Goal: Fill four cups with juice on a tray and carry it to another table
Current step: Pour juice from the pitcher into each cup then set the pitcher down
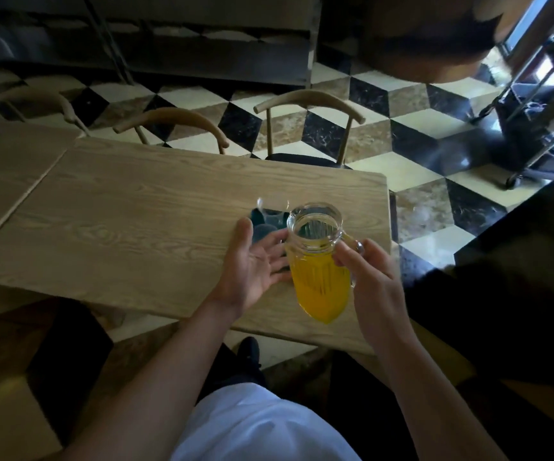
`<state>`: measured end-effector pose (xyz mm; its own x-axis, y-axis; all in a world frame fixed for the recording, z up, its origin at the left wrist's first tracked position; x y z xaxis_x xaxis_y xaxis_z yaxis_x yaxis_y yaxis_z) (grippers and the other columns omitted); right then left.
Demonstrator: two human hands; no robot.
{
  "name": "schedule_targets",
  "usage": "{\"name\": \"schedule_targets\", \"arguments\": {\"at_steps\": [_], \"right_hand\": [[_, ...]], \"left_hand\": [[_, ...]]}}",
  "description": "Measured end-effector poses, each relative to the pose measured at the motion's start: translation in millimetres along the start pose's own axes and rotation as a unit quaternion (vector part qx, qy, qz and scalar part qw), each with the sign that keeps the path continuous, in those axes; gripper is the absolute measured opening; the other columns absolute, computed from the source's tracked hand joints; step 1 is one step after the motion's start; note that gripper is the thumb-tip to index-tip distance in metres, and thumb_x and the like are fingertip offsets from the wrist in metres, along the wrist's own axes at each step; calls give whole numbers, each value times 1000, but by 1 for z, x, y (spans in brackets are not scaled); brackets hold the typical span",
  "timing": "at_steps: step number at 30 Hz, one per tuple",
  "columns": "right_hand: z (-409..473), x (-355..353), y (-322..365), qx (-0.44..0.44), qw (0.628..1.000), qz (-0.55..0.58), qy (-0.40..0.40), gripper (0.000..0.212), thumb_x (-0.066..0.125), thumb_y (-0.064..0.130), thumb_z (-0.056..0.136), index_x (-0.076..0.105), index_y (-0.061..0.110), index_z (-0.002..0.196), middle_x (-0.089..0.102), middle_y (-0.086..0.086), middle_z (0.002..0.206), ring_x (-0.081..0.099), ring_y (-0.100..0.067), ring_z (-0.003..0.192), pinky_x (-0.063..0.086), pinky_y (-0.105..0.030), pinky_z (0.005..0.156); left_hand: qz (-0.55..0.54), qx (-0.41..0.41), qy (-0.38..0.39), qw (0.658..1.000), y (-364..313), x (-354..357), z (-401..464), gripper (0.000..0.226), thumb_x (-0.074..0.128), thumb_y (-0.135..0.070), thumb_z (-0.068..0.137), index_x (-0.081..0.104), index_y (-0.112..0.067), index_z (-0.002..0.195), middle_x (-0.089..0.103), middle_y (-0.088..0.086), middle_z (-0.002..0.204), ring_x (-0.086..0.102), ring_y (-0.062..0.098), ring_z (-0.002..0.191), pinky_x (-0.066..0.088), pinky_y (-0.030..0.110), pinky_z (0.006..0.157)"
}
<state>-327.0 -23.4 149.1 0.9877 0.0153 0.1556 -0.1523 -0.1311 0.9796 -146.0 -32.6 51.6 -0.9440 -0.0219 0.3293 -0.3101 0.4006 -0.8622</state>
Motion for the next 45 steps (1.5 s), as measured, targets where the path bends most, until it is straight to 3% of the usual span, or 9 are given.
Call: {"name": "schedule_targets", "arguments": {"at_steps": [6,11,17,21,24,29,34,38,45], "right_hand": [[-3,-55,-8,15,997,-37,-62,31,64,26,94,64,-5,94,64,-7,84,58,-16,81,45,-35,77],[4,-78,-11,26,990,-108,-83,20,60,20,97,62,18,77,60,7,71,55,-6,69,43,-26,66],[25,-93,-21,49,981,-170,-83,29,56,25,98,56,4,79,52,-1,69,48,-11,63,39,-25,58],[42,-97,-28,68,972,-214,-61,28,55,23,98,57,4,77,55,2,64,52,-8,59,42,-22,56],[55,-96,-37,89,962,-253,-47,27,56,23,99,56,7,78,54,0,66,51,-10,59,41,-27,57],[65,-90,-56,117,941,-316,-19,29,61,26,97,52,14,72,52,2,65,50,-13,61,41,-36,59],[71,-79,-63,126,902,-411,35,29,60,29,97,52,8,79,56,-2,70,51,-11,62,42,-29,57],[83,-72,-63,110,876,-466,67,34,58,35,97,55,4,84,61,-11,76,56,-22,68,49,-41,63],[98,-66,-78,131,839,-515,115,32,54,39,99,54,13,81,58,0,73,52,-17,63,42,-31,56]], "left_hand": [[7,-39,63,997,25,53,16,91,15,-82,93,56,-20,146,64,13,145,58,31,137,31,61,120],[12,-54,114,992,25,78,46,94,13,-84,94,56,-22,149,56,13,153,52,36,142,26,65,122],[21,-92,151,984,31,92,81,92,9,-86,92,62,-31,143,57,9,153,54,32,139,30,60,121],[3,-111,160,981,36,92,93,83,10,-83,92,65,-40,136,59,-2,146,54,24,136,36,53,116],[-11,-130,162,978,48,83,103,86,11,-87,91,58,-40,146,45,8,162,41,32,148,28,59,122],[-36,-165,162,972,72,71,105,92,16,-91,87,50,-36,153,48,5,161,43,28,149,26,59,121],[-71,-172,141,972,88,69,97,89,14,-87,90,48,-36,154,51,-2,159,44,23,148,22,60,118],[-150,-169,134,965,99,67,91,89,13,-85,92,50,-33,154,55,-3,155,41,28,150,13,67,123],[-231,-184,107,949,117,66,86,86,19,-84,92,54,-30,150,60,1,151,40,31,150,6,71,123]]}}
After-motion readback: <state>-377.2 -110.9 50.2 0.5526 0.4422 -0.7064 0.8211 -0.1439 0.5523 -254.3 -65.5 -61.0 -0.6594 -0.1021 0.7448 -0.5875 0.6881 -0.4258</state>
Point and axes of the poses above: each hand's wrist, its own z-axis towards the middle knuckle, its own x-axis out of the palm, y = z × x, the point moved 9 cm from there along z, towards the middle knuckle
